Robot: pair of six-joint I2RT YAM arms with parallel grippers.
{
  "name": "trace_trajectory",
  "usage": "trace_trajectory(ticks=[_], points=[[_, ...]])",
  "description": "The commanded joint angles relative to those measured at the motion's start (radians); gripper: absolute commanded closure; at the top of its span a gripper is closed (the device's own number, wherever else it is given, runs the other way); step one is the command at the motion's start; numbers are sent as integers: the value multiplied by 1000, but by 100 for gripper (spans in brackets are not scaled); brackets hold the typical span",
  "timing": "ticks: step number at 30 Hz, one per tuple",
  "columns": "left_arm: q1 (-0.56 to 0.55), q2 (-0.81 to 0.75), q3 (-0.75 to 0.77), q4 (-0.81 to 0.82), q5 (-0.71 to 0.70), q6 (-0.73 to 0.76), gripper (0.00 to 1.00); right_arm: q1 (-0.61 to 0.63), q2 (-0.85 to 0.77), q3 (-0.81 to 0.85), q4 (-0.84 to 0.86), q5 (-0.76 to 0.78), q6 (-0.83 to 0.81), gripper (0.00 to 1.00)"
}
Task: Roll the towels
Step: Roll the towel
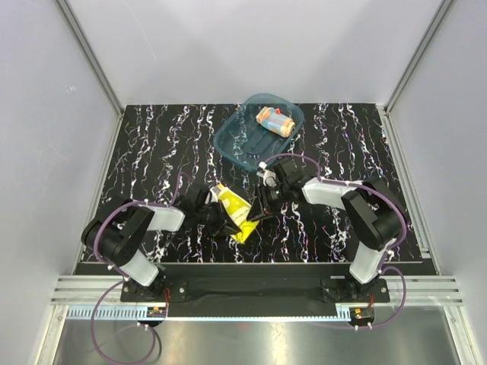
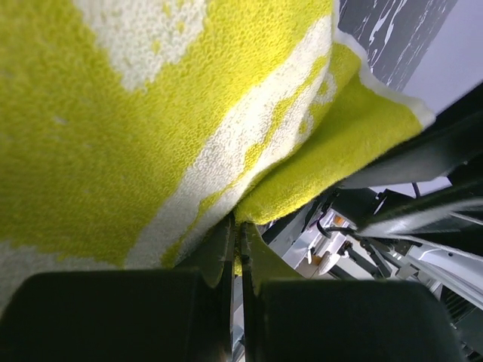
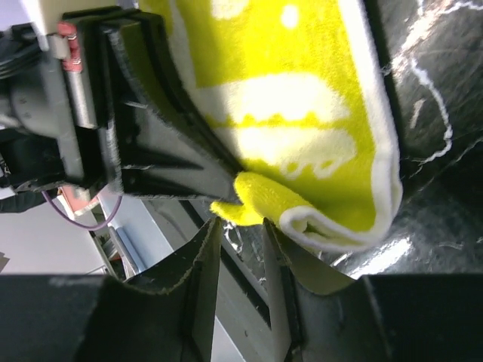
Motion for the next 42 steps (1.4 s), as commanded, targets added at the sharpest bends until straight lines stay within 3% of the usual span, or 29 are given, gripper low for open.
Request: trace_trajectory(ticks=[1,9,15,20,24,28,33,38,42], points=[[8,16,35,-38,9,44,100,5,49,32,73,-21,10,65],[17,7,31,-53,22,55,99,1,155,32,107,25,12,66],[25,-114,21,-150,2,110,68,-1,194,31,104,63,10,66],[21,-307,132,-516,-274,266,61,-1,195,32,80,80,6,66],[-61,-441,254,-672,-516,337,55,-1,187,32,69,80,6,67],[-189,-447,320,-669,-543,360,55,-1,180,38,49,89,1,67],[-314,-325,307,-522,-489,325,58,-1,178,55,32,94,1,67],[-326,-248,253,-374,-457,303,59,-1,177,64,14,92,-8,67],[-326,-153,256,-379,-464,326,62,-1,183,72,5,92,-13,67]])
